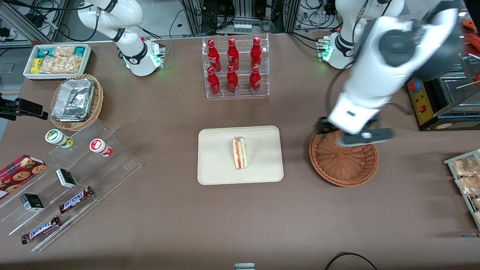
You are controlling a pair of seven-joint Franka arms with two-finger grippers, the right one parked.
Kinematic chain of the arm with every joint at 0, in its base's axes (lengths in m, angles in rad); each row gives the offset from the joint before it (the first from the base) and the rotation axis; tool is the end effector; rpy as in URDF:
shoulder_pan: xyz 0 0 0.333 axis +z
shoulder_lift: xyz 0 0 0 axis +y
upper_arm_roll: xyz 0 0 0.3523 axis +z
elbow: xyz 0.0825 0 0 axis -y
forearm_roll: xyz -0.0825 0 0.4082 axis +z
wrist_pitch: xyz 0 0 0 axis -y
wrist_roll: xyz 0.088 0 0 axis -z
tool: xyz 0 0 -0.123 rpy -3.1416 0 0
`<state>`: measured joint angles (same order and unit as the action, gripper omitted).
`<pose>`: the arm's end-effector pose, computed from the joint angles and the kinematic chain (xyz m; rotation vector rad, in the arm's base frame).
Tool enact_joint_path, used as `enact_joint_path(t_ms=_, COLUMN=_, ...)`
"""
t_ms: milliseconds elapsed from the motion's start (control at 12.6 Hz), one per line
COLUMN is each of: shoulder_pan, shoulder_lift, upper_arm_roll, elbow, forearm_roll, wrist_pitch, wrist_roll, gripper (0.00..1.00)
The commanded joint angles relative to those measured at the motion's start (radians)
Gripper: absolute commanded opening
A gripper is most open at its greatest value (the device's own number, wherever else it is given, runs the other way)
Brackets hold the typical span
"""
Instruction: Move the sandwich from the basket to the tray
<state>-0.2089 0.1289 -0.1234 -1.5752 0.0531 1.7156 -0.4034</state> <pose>0.6006 -0.1964 0.5779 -3.1099 -0.1009 -0.0387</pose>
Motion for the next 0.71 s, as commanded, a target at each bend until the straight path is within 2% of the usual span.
enact_joint_path(t_ms=0, shoulder_pan=0.109, shoulder_lift=-0.096, upper_arm_roll=-0.012, elbow=-0.051, forearm_roll=-0.022, wrist_pitch=-0.077, wrist_roll=0.183, gripper=1.0)
enact_joint_path(t_ms=317, shoulder_pan=0.239, shoulder_lift=-0.179, upper_arm_roll=-0.01, elbow=-0.098, forearm_roll=-0.022, wrist_pitch=-0.131, wrist_roll=0.446, gripper=1.0)
enact_joint_path(t_ms=475, shoulder_pan=0.235, shoulder_lift=-0.175, upper_arm_roll=0.03, elbow=-0.086, forearm_roll=-0.021, wrist_pitch=-0.13, wrist_roll=0.471, gripper=1.0)
enact_joint_path(t_ms=634, shoulder_pan=0.182, shoulder_lift=-0.158, upper_arm_roll=0.095, elbow=-0.071, forearm_roll=-0.021, wrist_pitch=-0.119, wrist_roll=0.471, gripper=1.0)
